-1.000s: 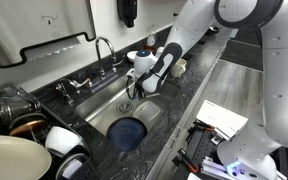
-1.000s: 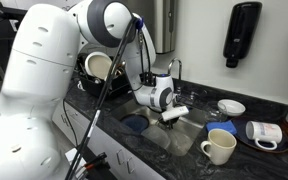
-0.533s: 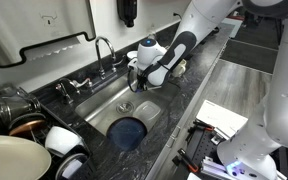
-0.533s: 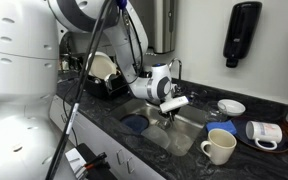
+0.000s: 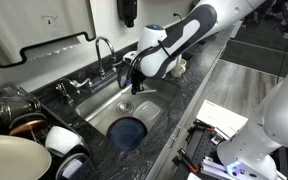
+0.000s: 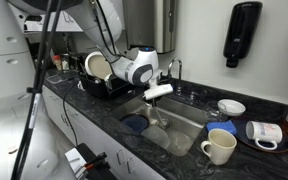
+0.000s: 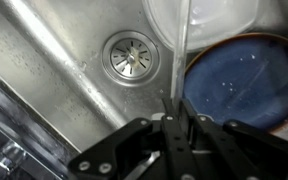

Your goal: Pick up the straw from the sink and put in the kitchen utensil holder

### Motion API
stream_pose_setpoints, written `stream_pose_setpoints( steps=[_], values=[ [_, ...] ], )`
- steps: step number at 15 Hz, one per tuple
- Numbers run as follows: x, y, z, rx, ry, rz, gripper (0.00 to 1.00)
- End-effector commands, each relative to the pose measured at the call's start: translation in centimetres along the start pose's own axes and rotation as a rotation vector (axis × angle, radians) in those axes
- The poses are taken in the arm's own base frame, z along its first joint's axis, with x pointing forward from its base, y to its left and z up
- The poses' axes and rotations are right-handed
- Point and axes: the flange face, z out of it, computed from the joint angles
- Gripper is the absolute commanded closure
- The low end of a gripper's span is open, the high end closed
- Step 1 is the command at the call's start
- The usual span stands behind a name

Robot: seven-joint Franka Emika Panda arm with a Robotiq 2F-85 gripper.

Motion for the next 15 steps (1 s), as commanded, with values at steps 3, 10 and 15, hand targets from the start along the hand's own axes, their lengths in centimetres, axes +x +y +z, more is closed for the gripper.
stream_pose_setpoints(
  steps=[3,10,15],
  values=[
    [1.9,-0.2,-4.9,0.060,0.136,-0.102,0.97],
    [-0.4,1.1,-4.9,0.130,0.324,-0.100,0.97],
    [-1.5,1.0,-4.0,0.151,0.424,-0.153,0.97]
  ],
)
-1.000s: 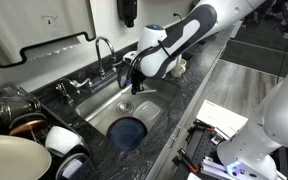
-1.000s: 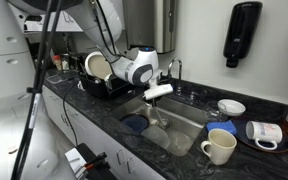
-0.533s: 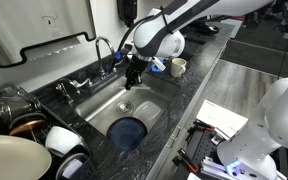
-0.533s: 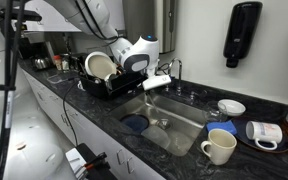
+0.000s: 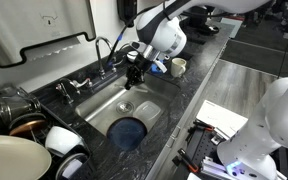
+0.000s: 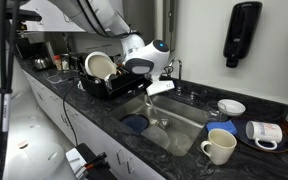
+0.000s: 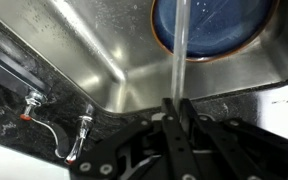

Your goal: Pick up the straw from the sink and put in the kitchen utensil holder

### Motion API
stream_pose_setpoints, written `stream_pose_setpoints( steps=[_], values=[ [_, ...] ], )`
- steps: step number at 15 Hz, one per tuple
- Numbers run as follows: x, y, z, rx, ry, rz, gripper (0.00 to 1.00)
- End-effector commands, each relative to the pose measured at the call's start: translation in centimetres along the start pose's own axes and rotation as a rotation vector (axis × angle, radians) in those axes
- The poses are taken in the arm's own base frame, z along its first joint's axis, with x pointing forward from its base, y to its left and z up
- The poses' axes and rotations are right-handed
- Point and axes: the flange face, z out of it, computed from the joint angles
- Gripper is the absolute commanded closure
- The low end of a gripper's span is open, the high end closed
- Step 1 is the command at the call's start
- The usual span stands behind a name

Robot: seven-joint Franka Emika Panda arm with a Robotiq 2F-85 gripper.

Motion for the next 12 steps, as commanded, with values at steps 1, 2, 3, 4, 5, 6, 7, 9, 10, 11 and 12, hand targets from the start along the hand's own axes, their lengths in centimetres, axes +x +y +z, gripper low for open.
stream_pose_setpoints(
  steps=[1,2,3,4,5,6,7,9,10,11,12],
  values=[
    [-0.2,0.0,0.0,0.005,0.010,-0.013,0.89],
    [-0.4,0.0,0.1,0.007,0.012,-0.020,0.89],
    [-0.4,0.0,0.2,0.008,0.012,-0.023,0.89],
    [-0.5,0.0,0.2,0.008,0.012,-0.023,0.89],
    [-0.4,0.0,0.2,0.009,0.012,-0.024,0.89],
    [-0.4,0.0,0.2,0.009,0.012,-0.024,0.89],
    [-0.4,0.0,0.2,0.009,0.012,-0.024,0.89],
    [0.0,-0.3,-0.2,-0.012,0.051,-0.062,0.97],
    [0.6,-0.4,-0.5,-0.040,0.099,-0.118,0.97],
    [1.1,-0.6,-0.7,-0.051,0.132,-0.153,0.97],
    [1.5,-0.7,-0.8,-0.065,0.165,-0.191,0.97]
  ],
)
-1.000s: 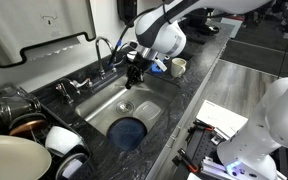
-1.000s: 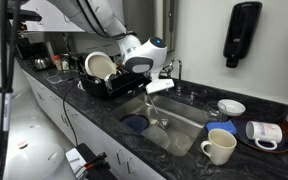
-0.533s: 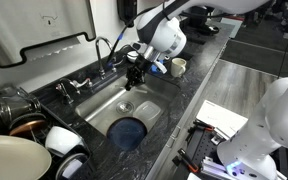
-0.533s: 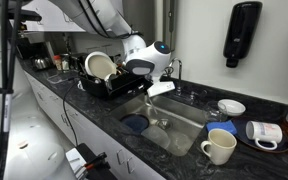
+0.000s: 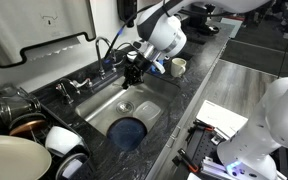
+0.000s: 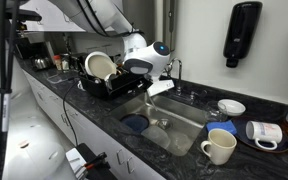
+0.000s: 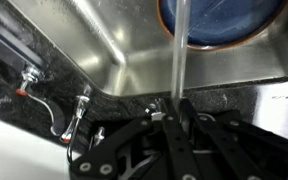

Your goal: Pick up the straw from the sink and put in the kitchen utensil holder

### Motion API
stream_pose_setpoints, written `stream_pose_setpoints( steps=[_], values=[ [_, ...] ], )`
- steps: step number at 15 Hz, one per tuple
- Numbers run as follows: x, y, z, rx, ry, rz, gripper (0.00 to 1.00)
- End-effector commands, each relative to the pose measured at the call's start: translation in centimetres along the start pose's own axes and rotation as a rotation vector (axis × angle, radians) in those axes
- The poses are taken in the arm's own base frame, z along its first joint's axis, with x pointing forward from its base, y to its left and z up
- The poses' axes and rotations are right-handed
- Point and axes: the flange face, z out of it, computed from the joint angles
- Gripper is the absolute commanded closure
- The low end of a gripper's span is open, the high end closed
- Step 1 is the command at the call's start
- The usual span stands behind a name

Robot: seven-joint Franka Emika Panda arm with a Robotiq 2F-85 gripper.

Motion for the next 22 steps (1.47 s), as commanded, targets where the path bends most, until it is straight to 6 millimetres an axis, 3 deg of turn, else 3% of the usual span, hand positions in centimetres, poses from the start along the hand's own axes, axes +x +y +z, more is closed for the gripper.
stream_pose_setpoints(
  steps=[1,8,9,12,13,14,15,16,18,22],
  values=[
    [1.8,-0.5,-0.8,-0.059,0.120,-0.142,0.97],
    [4.3,-1.4,-1.5,-0.190,0.393,-0.345,0.97],
    [7.2,-0.8,-4.5,-0.175,0.430,-0.350,0.97],
    [9.6,-0.7,-7.4,-0.173,0.572,-0.346,0.97],
    [8.5,-1.1,-6.4,-0.196,0.631,-0.363,0.97],
    [10.8,-0.7,-9.4,-0.175,0.679,-0.362,0.97],
    [11.2,-0.7,-10.2,-0.164,0.733,-0.366,0.97],
    [10.5,-0.8,-8.2,-0.155,0.650,-0.353,0.89],
    [11.1,-0.7,-9.9,-0.156,0.699,-0.365,0.89],
    [11.2,-0.8,-10.2,-0.154,0.708,-0.367,0.89]
  ],
)
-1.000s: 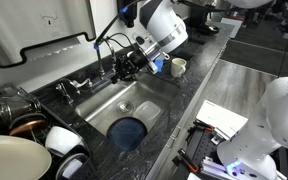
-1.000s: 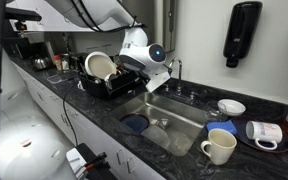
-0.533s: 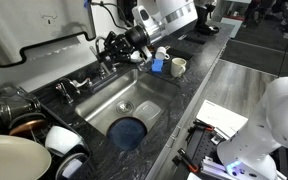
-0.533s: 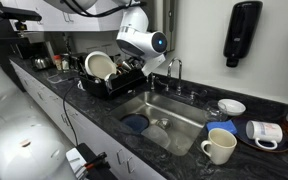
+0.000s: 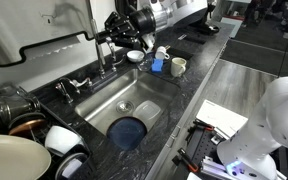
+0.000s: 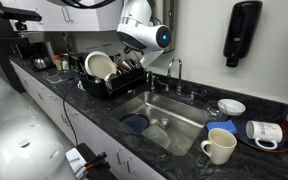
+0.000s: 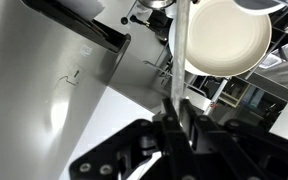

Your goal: Pick up the straw from the sink and put in the kitchen utensil holder

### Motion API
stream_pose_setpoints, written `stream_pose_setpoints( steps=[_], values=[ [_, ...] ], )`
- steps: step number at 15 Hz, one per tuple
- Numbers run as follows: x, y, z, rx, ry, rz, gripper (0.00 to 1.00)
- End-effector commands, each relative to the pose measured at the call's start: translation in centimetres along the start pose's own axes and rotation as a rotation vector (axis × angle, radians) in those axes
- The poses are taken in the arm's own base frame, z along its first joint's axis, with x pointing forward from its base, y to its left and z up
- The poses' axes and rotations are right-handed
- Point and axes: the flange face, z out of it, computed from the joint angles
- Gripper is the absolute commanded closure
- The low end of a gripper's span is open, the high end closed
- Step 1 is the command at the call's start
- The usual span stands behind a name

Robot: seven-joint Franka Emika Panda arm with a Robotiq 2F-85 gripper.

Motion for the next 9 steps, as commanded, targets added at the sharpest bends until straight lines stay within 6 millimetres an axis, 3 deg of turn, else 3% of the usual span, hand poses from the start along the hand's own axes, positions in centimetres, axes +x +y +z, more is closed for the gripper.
stream_pose_setpoints(
  steps=[1,7,8,9],
  values=[
    [0.02,0.05,-0.06,0.002,0.000,0.001,0.89],
    [0.04,0.03,-0.03,0.003,0.003,0.001,0.89],
    [0.04,0.03,-0.03,0.003,0.003,0.001,0.97],
    [-0.13,-0.24,-0.27,-0.011,0.013,0.041,0.97]
  ],
)
